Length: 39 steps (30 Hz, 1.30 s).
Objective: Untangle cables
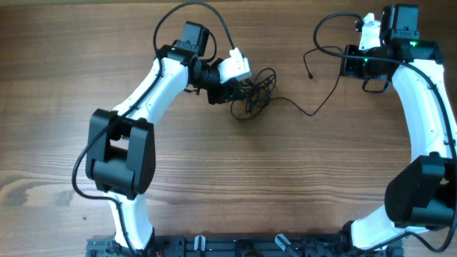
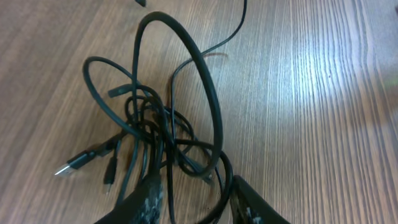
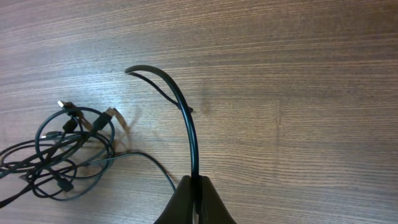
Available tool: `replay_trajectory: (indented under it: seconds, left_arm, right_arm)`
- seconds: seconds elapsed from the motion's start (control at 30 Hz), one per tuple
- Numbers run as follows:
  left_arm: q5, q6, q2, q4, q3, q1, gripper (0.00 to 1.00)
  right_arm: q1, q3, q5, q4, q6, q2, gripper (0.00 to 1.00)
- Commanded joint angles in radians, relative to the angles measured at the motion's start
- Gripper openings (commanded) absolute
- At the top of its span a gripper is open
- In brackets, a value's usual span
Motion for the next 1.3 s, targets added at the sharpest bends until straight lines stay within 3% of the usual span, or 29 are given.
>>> replay_trajectory:
  seconds: [0.0,0.1,0.2,0.37,0.57,0.6,0.67,0.7,0.73,0.83,1.27]
  left_arm:
    - [0.029,0.023,0.012,0.003,0.003,-0.007,0.21]
    - [0.028,0.023,0.012,0.003,0.003,-0.007,0.04]
    - [0.014,0.001,0.012,0.014,0.003,-0.007,0.04]
    - [-0.08,-0.141,-0.005,0.052,0.003,0.006,0.04]
    - [-0.121,-0.203,-0.111,0.044,0.003,0.042,0.04]
    - [-0.128,-0.217,-0.137,0.044,0.003,0.046,0.04]
    - [-0.151,-0.226,-0.185,0.04,0.003,0.051,0.04]
    - [-0.166,-0.227,-0.209,0.037,0.003,0.051,0.04]
    - [-0.187,-0.246,-0.232,0.037,0.003,0.051,0.04]
    - [-0.223,-0.279,-0.292,0.035,0.003,0.051,0.04]
    - [-0.227,-0.379,-0.421,0.041,0.018,0.05,0.04]
  right_arm:
    - [0.004,-0.008,-0.026,-0.002,-0.012,0.014,0.04]
    - [0.004,-0.008,-0.04,0.0,-0.011,0.014,0.05]
    - [0.004,-0.008,-0.039,0.002,-0.011,0.014,0.05]
    - [0.004,-0.008,-0.039,0.01,-0.009,0.014,0.05]
    - [0.004,-0.009,0.011,0.015,0.024,0.014,0.07]
    - [0.004,-0.009,0.01,0.014,0.024,0.014,0.17]
    - [0.005,-0.009,0.01,0.008,0.024,0.014,0.58]
    - [0.005,-0.009,0.01,0.004,0.023,0.014,0.9]
    - [0.006,-0.009,0.009,0.002,0.023,0.014,1.0]
    - [0.01,-0.009,-0.033,-0.009,0.007,0.014,1.0]
    - [0.156,-0.009,-0.545,-0.075,-0.188,0.014,1.0]
